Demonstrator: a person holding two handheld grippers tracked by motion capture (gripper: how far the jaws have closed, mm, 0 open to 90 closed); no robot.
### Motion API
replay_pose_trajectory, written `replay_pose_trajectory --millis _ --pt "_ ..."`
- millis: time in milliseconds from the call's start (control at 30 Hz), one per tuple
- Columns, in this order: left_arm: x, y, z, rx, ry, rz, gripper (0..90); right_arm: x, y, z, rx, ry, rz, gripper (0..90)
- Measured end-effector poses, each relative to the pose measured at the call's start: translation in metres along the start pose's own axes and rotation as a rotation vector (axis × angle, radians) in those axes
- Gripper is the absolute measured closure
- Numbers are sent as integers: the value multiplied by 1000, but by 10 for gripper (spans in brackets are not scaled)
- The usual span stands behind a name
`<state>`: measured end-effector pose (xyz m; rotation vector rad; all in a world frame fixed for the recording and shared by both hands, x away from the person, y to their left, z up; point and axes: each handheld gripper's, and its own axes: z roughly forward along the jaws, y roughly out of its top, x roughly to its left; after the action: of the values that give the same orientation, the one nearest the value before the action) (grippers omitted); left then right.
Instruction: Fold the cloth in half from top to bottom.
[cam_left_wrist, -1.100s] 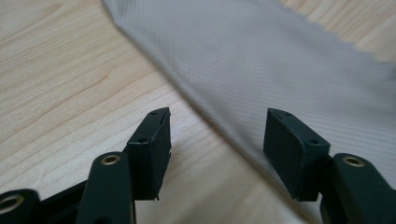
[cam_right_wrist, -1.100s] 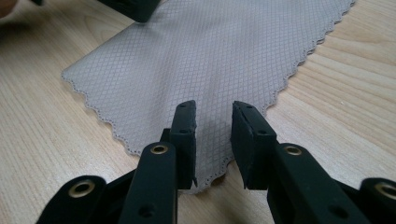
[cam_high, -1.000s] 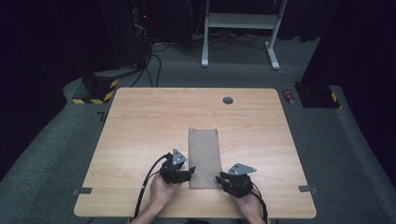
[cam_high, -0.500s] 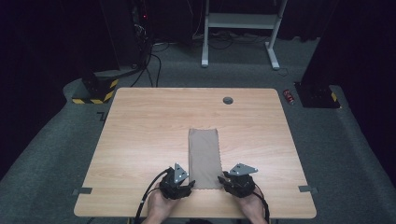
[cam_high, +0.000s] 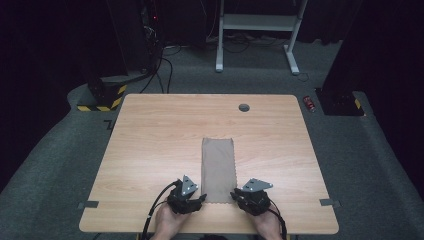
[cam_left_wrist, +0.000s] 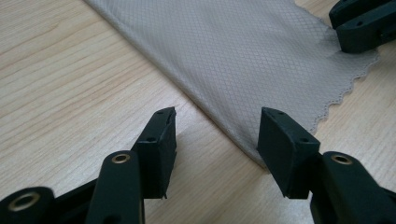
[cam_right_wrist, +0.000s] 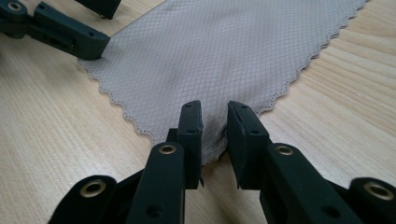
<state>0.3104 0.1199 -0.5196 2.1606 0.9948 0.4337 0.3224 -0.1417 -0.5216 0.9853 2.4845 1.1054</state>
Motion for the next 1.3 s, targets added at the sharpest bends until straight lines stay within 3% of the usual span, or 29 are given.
replay_pose_trajectory --millis 133,267,300,333,433,567,733,900,1000,1100,1233,1300 --pt "2 0 -2 7 -6 -8 463 0 1 0 3 18 15 728" --pt "10 1 0 3 -26 -25 440 -11 4 0 -15 21 59 690" --pt "13 3 1 4 -44 -45 437 -13 5 0 -21 18 63 684" --pt "13 3 1 4 -44 -45 435 -13 5 0 -21 18 63 684" --pt "31 10 9 1 -47 -107 433 -24 11 3 -32 2 90 685" --pt "47 21 18 3 -44 -158 430 -33 18 9 -35 -1 101 685" --pt "61 37 27 6 -14 -163 421 -46 32 17 -52 -27 125 680" --pt "75 60 40 5 17 -173 417 -56 45 24 -37 -22 158 664" --pt "78 68 46 14 31 -155 421 -60 51 27 -30 -21 161 652" --pt "82 76 51 31 34 -135 425 -66 57 30 -22 -21 159 643" --pt "89 84 55 32 25 -153 425 -72 62 32 -18 -24 156 632" --pt "96 88 57 24 5 -182 429 -78 68 32 -24 -24 184 603"
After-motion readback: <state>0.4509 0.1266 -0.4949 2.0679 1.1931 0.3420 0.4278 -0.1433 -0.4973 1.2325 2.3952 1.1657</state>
